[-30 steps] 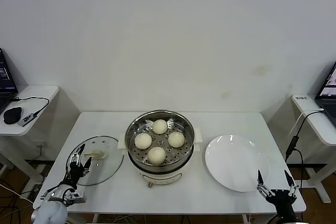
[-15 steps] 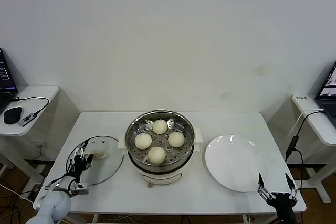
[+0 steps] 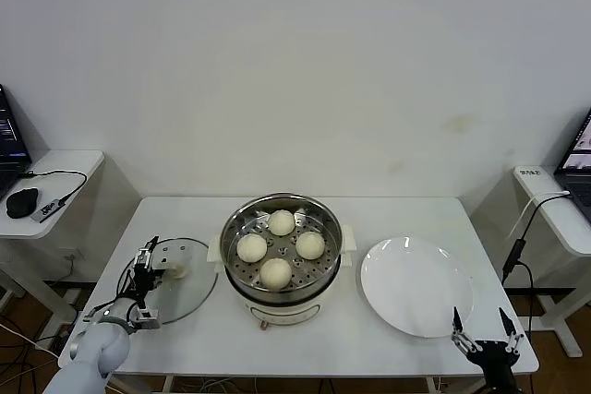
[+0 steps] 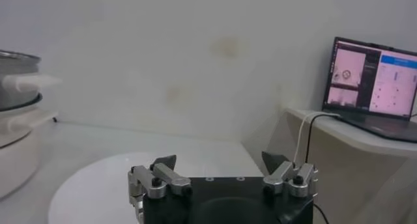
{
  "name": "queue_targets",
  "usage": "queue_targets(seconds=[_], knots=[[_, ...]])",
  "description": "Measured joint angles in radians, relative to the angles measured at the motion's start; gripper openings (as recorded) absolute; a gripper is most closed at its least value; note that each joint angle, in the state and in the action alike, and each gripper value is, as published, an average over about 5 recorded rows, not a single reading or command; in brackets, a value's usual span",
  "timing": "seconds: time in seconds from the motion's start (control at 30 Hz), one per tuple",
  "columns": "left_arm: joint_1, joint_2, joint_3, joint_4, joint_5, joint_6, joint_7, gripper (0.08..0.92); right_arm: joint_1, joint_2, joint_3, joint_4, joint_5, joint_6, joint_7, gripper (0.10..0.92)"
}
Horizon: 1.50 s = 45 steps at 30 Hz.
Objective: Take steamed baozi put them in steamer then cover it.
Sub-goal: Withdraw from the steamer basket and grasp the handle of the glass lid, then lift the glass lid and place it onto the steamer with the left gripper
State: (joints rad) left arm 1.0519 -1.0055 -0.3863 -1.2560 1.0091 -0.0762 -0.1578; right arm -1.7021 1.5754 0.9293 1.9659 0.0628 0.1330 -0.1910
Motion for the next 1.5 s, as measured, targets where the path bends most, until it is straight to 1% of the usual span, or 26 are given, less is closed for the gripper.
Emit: queue_targets(seconds=[0.07, 0.17, 0.57, 0.73, 0.87, 0.93, 1.07, 1.23, 1.37, 1.5], knots=[[-0.009, -0.003, 0.003, 0.010, 0.001, 0.001, 0.001, 0.812, 0.003, 0.000, 0.001, -0.005, 0.000, -0.001, -0.001, 0.823], [-0.021, -0.008, 0.007, 0.024, 0.005, 0.002, 0.001, 0.755, 0.008, 0.000, 0.004, -0.011, 0.000, -0.002, -0.002, 0.823], [-0.027, -0.025, 0.011, 0.056, 0.020, 0.003, 0.008, 0.408, 0.018, 0.000, 0.000, -0.028, -0.001, -0.002, -0.004, 0.823], [-0.018, -0.035, 0.005, 0.055, 0.011, -0.002, -0.004, 0.261, 0.016, -0.001, -0.001, -0.028, -0.002, -0.001, -0.005, 0.823], [-0.006, -0.042, -0.005, 0.047, 0.008, -0.007, -0.025, 0.164, 0.013, -0.003, -0.006, -0.026, -0.004, -0.001, -0.005, 0.823], [0.001, -0.042, -0.013, 0.038, 0.010, -0.008, -0.039, 0.145, 0.013, -0.005, -0.010, -0.026, -0.005, 0.000, -0.005, 0.823], [0.023, -0.041, -0.037, 0.008, 0.021, -0.005, -0.066, 0.143, 0.010, -0.012, -0.018, -0.023, -0.010, 0.001, -0.005, 0.823], [0.066, -0.032, -0.083, -0.068, 0.043, 0.009, -0.080, 0.143, 0.007, -0.023, -0.028, -0.019, -0.014, 0.002, -0.007, 0.823], [0.110, -0.018, -0.130, -0.149, 0.058, 0.029, -0.070, 0.143, 0.011, -0.031, -0.039, -0.019, -0.017, 0.002, -0.008, 0.823], [0.163, 0.006, -0.181, -0.244, 0.054, 0.053, -0.034, 0.143, 0.016, -0.039, -0.050, -0.021, -0.021, 0.002, -0.009, 0.823]])
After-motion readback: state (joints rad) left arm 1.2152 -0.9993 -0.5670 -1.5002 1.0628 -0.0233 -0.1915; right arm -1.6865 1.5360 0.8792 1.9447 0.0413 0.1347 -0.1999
